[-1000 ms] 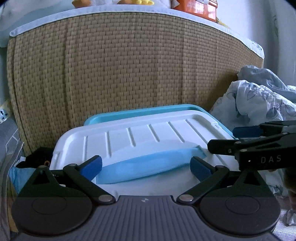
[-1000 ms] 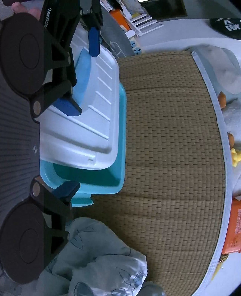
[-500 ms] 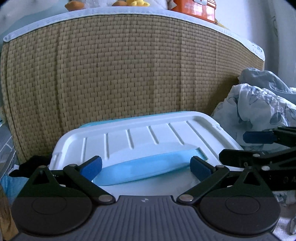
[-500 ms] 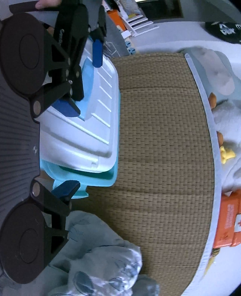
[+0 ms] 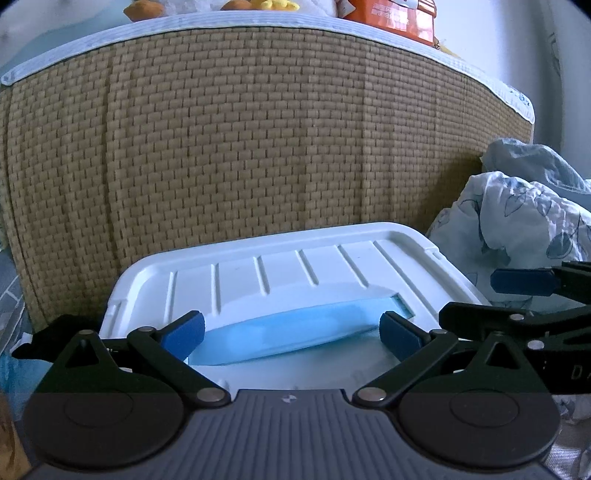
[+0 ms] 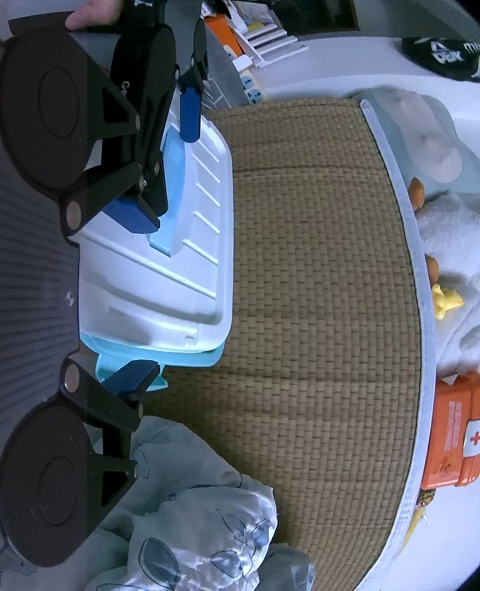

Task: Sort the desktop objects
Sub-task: 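Lower the lid onto the bin rim and open the left gripper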

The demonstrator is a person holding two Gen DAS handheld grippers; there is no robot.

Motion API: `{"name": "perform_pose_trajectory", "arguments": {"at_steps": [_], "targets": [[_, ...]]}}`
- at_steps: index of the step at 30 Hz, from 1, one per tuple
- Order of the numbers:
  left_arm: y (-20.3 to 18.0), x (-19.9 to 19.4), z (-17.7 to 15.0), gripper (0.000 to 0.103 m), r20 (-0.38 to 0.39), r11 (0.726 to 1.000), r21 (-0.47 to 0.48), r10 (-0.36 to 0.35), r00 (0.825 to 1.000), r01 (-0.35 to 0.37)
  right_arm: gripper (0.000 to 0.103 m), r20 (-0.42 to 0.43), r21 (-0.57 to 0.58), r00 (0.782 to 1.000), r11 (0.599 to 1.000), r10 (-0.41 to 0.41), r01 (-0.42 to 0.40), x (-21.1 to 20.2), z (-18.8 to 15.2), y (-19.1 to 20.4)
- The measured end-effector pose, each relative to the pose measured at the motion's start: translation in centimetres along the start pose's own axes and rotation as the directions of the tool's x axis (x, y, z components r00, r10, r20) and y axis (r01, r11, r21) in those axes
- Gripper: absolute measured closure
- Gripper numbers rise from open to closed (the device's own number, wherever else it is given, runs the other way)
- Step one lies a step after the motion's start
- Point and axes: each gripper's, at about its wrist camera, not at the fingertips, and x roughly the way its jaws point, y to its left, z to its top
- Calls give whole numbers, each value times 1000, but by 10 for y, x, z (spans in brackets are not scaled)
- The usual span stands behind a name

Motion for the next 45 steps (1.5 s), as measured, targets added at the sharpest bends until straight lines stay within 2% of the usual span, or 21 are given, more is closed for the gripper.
{"name": "perform_pose_trajectory", "arguments": {"at_steps": [8, 24, 27, 30, 35, 45], "targets": [[-8, 13, 6, 0, 1, 999, 27, -27, 1000, 27, 24, 19, 31, 1000, 999, -15, 15, -3, 1, -11], [-3, 12, 6, 0, 1, 999, 9, 42, 999, -42, 24, 38, 78, 999, 997, -13, 10, -15, -2, -22], [-3, -3, 7, 0, 30, 998, 12, 57, 998, -57, 24, 41, 73, 999, 997, -15, 12, -21, -2, -23], [-1, -20, 7, 0, 46, 997, -24, 79, 996, -78, 24, 46, 73, 999, 997, -16, 13, -28, -2, -26], [-8, -64, -5, 0, 85, 997, -44, 63, 994, -59, 24, 47, 83, 999, 997, -8, 4, -43, -3, -23], [-41, -150, -21, 0, 144, 989, -20, 145, 979, -144, 24, 49, 42, 999, 999, 2, -4, -89, -15, 2]]}}
